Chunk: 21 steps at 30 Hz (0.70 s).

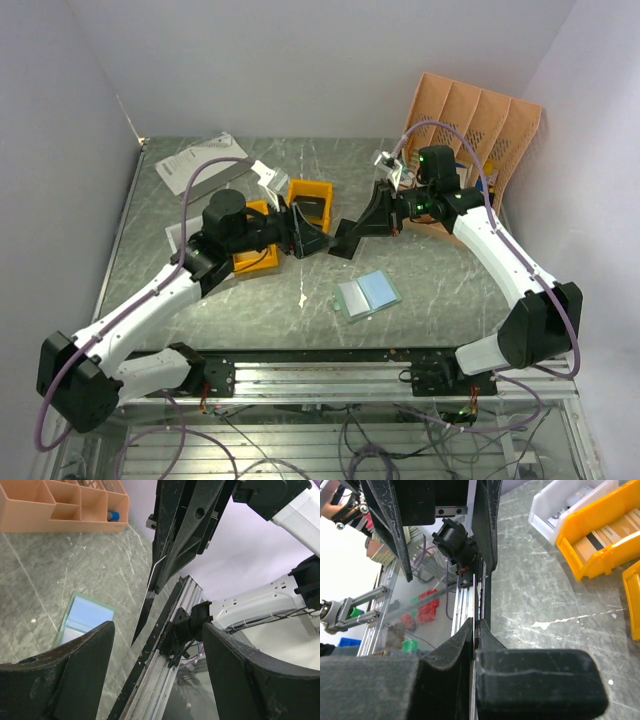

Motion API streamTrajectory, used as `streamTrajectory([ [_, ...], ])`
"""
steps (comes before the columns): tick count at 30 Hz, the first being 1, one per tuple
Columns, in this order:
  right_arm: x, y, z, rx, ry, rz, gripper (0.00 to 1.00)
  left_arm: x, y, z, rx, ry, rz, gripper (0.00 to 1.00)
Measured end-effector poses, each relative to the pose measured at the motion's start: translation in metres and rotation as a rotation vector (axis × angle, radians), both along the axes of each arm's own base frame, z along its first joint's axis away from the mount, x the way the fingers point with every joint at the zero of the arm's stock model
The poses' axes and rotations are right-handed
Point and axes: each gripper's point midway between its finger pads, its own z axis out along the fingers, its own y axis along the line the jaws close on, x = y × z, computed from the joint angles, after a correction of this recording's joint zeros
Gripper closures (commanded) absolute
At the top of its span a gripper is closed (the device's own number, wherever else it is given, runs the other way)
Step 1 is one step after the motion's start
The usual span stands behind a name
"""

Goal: Put the credit cards into the card holder
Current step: Pick up the credit card from the storage box.

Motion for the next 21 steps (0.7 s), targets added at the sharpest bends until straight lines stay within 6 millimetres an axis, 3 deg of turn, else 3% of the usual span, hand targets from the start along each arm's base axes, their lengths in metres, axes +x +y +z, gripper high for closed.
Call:
streamTrajectory([
  [12,-0.008,0.001,-0.003,0.007,-0.005,0.032,1.00,0.008,-0.023,-0.027,0.050,0.058,-0.120,0.52],
  [21,-0.013,0.004,-0.005,0.010,0.012,0.053,1.00,0.003,-0.030,-0.010,-0.018,0.032,-0.174,0.61],
])
